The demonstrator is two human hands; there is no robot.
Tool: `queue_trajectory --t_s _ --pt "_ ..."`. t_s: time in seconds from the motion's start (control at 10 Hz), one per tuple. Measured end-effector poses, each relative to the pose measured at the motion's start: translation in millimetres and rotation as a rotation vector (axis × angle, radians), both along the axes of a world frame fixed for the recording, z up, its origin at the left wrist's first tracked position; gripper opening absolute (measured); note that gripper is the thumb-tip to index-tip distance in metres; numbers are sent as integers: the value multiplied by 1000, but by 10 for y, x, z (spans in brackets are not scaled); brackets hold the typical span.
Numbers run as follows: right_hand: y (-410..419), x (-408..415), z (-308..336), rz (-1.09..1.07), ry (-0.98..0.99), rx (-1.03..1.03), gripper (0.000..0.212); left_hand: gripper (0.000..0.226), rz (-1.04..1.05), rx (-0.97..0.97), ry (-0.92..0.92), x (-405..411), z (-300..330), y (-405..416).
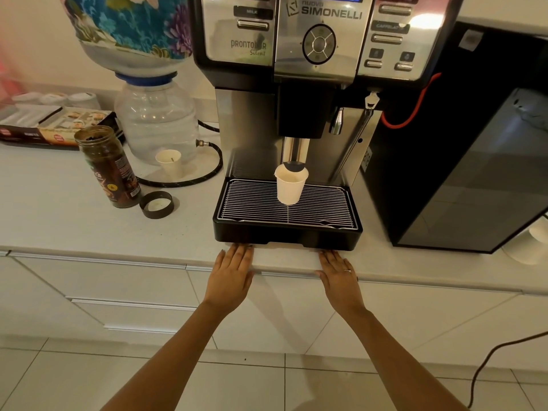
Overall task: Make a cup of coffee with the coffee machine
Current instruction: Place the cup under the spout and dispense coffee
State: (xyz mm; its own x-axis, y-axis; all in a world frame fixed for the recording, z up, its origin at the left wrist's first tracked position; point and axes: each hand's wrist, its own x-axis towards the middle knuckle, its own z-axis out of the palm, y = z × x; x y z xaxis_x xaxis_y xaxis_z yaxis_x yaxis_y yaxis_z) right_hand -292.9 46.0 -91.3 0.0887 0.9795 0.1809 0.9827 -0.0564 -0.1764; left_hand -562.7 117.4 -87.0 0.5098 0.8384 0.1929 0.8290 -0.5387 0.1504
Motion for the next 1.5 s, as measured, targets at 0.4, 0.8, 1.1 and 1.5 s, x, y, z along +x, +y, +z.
queue_trajectory --t_s 0.4,0.8,1.1,1.5 --pt "-2 -8 8 -9 4 2 50 57 4 -8 1 -1 -12 6" --pt "-4 -27 21 -9 -2 28 49 56 8 -11 -14 1 -12 -3" --pt "-14 -40 22 -16 -2 34 50 56 8 -11 -10 -1 -12 -1" --pt "-16 -40 26 -14 2 28 50 57 2 -12 -15 0 4 -10"
